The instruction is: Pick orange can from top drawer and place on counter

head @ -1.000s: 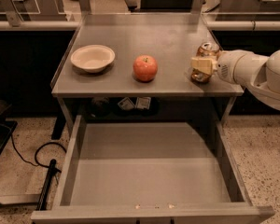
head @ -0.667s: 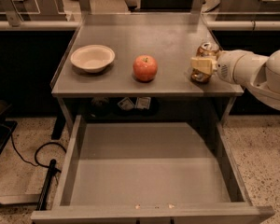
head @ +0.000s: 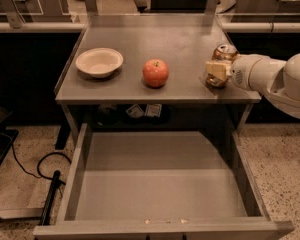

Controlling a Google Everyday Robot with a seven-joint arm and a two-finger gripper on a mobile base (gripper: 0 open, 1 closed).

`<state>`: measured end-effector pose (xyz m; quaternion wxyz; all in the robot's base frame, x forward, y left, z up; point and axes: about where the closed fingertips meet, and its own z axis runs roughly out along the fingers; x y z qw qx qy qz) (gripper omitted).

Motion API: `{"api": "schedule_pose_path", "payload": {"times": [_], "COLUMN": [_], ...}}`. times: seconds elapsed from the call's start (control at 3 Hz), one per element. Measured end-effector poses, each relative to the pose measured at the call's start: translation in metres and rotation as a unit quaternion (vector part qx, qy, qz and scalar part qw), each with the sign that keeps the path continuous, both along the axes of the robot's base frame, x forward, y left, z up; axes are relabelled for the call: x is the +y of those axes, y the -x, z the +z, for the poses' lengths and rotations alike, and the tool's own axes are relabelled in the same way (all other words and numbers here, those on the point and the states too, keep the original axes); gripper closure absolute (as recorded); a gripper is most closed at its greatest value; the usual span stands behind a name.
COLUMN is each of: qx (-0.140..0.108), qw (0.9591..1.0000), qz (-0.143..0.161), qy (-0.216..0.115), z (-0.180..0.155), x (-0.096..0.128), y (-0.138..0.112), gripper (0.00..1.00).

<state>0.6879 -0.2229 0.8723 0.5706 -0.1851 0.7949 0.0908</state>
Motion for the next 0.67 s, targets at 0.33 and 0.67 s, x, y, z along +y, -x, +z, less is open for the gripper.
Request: {"api": "schedule_pose_path", "payload": {"times": [0.33, 0.67], "qx": [0.0, 0.0], "qw": [1.0, 1.0], "qz": [0.0, 0.0], "qy": [0.0, 0.0], "z": [0.0001, 0.0001], "x": [0.0003, 0.0003], "y": [0.0, 0.0], "gripper": [0.0, 0.0]}}
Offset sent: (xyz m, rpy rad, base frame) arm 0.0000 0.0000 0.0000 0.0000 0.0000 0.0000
